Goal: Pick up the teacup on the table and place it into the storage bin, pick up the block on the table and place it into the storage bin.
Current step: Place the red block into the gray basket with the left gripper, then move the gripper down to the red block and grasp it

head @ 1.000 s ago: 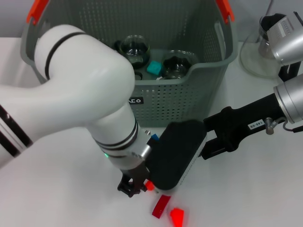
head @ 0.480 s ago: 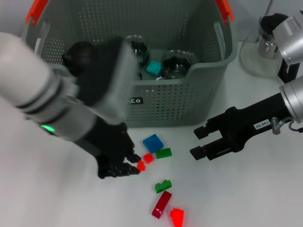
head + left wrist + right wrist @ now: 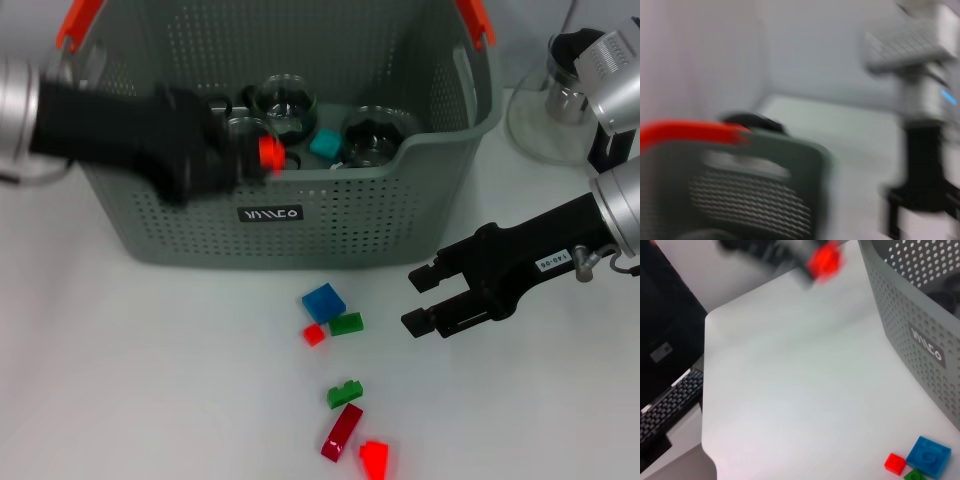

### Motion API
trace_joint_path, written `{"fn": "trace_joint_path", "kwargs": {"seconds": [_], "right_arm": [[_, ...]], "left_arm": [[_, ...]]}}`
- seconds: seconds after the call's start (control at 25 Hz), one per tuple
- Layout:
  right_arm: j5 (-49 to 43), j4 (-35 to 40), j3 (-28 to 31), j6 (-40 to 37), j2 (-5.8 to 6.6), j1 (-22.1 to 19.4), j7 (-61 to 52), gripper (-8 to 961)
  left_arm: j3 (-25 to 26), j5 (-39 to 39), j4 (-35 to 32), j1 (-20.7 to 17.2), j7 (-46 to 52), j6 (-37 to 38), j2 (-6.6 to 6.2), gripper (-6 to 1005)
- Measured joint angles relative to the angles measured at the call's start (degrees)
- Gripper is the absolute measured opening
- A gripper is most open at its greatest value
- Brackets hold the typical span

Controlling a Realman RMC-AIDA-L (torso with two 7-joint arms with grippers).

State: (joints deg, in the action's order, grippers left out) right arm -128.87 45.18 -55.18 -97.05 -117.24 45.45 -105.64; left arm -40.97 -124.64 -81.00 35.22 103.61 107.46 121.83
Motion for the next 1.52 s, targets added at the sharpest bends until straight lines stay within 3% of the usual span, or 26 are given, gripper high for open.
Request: {"fn": "trace_joint_path", "kwargs": {"seconds": [0.16, 0.28, 0.44, 0.76, 0.88, 1.0, 1.16, 1.4, 1.52], "right_arm": [[-0.09, -0.02, -0.09, -0.12, 0.0, 0.11, 0.12, 706], [-0.1, -0.26, -0.16, -0.28, -0.1, 0.13, 0.25, 705], [-0.25, -0.4, -0.19, -0.29, -0.35, 0.07, 0.26, 705], [-0.33, -0.44, -0.19, -0.64, -0.61, -0.17, 0.44, 705], [-0.34, -0.44, -0.23, -0.73, -0.62, -0.32, 0.68, 705], [-0.34, -0.45, -0.29, -0.83, -0.62, -0.52, 1.08, 704], [-0.34, -0.45, -0.29, -0.97, -0.48, -0.62, 1.67, 704], [-0.53, -0.43, -0.28, -2.01, -0.13, -0.63, 4.34, 704], [-1.55, -0.36, -0.37, -2.36, 0.0, -0.59, 5.89, 704]], "left_arm": [[0.65, 0.03, 3.13, 3.73, 6.59, -9.19, -1.64, 195], [-1.81, -2.47, 7.45, 6.73, 11.92, -18.19, -3.59, 197], [-4.71, -5.73, 13.5, 9.93, 16.24, -24.81, -5.52, 199], [-6.53, -7.43, 18.38, 12.3, 17.99, -30.33, -5.09, 204], [-6.89, -7.11, 17.51, 12.38, 18.37, -30.27, -4.58, 300], [-5.88, -5.71, 15.29, 11.32, 18.56, -28.91, -4.21, 395], [-4.5, 2.06, 10.84, 6.93, 17.01, -22.1, -3.88, 543], [-3.78, 21.05, 10.14, -3.13, 2.76, -4.55, -3.51, 799], [-1.7, 23.6, 11.34, -6.95, -5.64, 1.92, -2.01, 892]]}}
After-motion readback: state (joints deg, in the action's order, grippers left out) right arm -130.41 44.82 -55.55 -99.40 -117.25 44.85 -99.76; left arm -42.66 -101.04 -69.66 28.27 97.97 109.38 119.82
